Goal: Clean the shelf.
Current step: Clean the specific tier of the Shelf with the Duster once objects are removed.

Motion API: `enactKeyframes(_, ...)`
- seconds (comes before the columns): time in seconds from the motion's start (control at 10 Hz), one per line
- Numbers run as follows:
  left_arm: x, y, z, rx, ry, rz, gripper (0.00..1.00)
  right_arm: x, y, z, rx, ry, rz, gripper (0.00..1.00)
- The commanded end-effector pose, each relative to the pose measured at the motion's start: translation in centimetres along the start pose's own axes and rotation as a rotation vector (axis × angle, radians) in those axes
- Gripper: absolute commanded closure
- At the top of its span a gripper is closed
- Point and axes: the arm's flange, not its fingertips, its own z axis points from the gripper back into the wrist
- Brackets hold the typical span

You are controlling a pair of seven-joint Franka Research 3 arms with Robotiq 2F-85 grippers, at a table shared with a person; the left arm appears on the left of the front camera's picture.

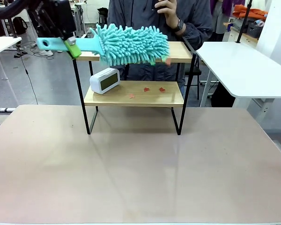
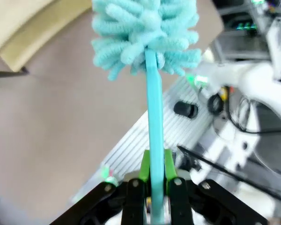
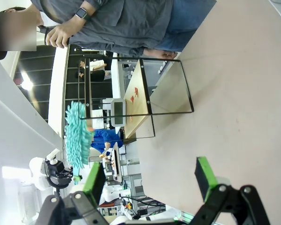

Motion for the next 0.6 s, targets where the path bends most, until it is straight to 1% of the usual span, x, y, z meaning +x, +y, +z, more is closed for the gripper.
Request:
enactKeyframes(0.0,-0.7,0.6,1.1,-0.022,0.145,-0.202,0.88,0.2,0.0,-0.2,0.029,-0.014,0.023,0.00)
enactKeyframes(0.1,-1.3,0.5,0.8,-0.040,0.228,-0.276,0.88,0.2,0.0,-0.2,0.029,-0.014,0.023,0.00)
enactKeyframes(0.2,-1.6,0.5,1.0,-0.066,0.278,-0.315,0.88,0.2,0.0,-0.2,0.029,-0.014,0.023,0.00)
enactKeyframes(0.5,-2.1,0.9,1.9,-0.070,0.231,-0.291,0.88,0.2,0.0,-0.2,0.029,-0.014,0.023,0.00)
